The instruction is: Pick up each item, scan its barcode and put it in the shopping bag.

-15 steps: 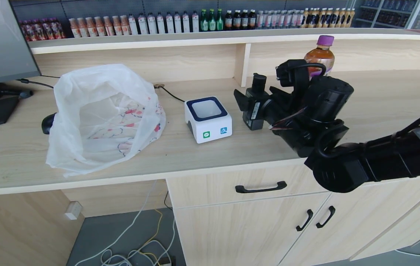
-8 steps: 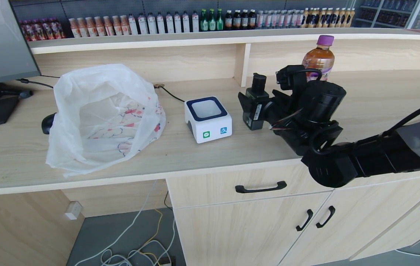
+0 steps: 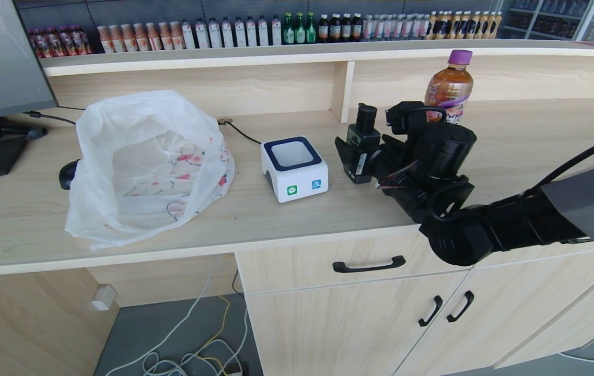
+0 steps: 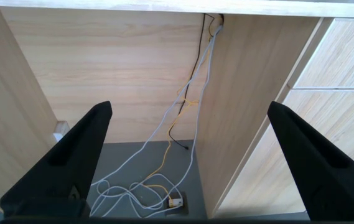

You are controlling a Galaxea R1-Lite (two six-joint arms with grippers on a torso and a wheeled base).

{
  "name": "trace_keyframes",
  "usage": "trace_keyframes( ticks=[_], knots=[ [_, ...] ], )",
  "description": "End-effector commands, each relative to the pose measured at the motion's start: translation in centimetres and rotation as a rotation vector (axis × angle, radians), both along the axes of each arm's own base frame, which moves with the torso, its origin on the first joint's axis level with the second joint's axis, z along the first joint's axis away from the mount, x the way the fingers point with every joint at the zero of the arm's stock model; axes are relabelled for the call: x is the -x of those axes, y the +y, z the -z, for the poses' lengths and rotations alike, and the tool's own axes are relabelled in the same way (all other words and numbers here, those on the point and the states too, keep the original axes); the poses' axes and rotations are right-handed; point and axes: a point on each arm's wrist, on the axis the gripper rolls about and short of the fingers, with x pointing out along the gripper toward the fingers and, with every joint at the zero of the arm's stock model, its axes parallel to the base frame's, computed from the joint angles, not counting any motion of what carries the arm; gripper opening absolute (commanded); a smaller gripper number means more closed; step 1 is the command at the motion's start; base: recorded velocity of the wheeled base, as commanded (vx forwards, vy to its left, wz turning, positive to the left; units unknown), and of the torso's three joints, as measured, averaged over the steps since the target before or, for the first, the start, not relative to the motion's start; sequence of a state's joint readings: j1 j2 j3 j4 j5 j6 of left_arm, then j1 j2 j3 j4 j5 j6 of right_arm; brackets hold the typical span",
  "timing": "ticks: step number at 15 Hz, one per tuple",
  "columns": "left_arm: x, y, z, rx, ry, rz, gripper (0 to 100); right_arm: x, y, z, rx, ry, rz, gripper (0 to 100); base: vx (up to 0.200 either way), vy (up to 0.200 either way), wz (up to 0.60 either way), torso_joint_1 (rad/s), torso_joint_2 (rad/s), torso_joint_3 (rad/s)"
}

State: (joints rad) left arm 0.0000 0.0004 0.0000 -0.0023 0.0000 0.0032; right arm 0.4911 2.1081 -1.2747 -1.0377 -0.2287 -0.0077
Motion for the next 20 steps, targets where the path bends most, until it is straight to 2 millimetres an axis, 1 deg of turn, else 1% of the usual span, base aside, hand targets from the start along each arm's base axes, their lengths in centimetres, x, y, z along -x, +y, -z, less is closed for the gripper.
trace_keyframes(
  ticks=[1,8,9,20],
  knots=[
    [0.0,0.0,-0.01,0.0,-0.001,0.0,100,-0.26,-0.17,0.26,0.004,0.004,0.006,100,0.0,0.0,0.0,0.0,0.0,0.0],
    [0.0,0.0,-0.01,0.0,-0.001,0.0,100,-0.42,-0.22,0.52,0.006,0.009,0.006,100,0.0,0.0,0.0,0.0,0.0,0.0],
    [0.0,0.0,-0.01,0.0,-0.001,0.0,100,-0.42,-0.22,0.52,0.006,0.009,0.006,0,0.0,0.0,0.0,0.0,0.0,0.0],
    [0.0,0.0,-0.01,0.0,-0.001,0.0,100,-0.22,-0.25,-0.04,0.001,-0.005,0.002,0,0.0,0.0,0.0,0.0,0.0,0.0]
  ],
)
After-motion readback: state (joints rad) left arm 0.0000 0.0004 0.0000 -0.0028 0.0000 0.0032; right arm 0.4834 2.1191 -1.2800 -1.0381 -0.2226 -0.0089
